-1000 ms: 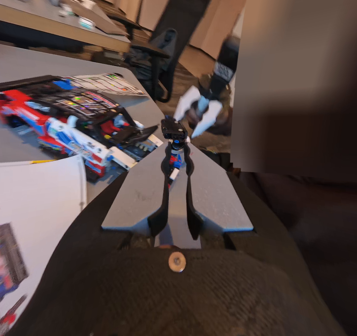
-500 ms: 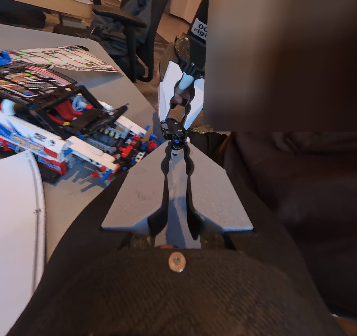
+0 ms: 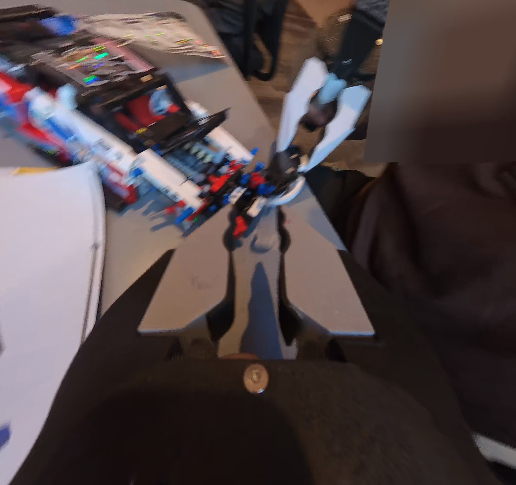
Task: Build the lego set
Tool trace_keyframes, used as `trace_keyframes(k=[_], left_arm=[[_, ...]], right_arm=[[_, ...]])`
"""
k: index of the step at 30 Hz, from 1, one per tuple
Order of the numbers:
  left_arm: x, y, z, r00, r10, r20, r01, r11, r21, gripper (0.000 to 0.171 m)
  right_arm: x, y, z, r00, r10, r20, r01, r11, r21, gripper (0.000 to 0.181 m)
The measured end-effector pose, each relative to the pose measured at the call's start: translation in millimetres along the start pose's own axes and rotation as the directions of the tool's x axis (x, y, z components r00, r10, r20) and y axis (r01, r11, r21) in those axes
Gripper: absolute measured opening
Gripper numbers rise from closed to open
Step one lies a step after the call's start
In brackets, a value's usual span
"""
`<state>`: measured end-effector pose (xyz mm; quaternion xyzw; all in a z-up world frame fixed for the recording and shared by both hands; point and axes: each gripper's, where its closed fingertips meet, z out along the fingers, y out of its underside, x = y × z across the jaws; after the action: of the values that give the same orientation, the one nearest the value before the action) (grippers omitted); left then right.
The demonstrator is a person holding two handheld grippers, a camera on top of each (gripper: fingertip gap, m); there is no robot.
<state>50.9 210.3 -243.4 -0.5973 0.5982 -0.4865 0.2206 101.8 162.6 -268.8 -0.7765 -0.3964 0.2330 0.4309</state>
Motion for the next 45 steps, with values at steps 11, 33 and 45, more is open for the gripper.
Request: trace_keyframes(k=[11,33,45], left_arm=[[-32,46,20,0.995,0.064,0.077,-0.044,0.970,-0.239,0.049],[29,49,47,0.991,-0.055,0.124,0.076,0.981,-0.177,0.051],[25,62,9,0.987,-0.014,0.162,0.033,0.992,-0.121,0.054]], right_arm=[[34,7,-65,0.988,0.130,-0.087,-0.123,0.989,0.081,0.024],[32,17,-69,0.994,-0.067,0.090,0.062,0.996,0.063,0.024],[11,-12,-51,0.971,-0.053,0.235,0.055,0.998,-0.004,0.024]])
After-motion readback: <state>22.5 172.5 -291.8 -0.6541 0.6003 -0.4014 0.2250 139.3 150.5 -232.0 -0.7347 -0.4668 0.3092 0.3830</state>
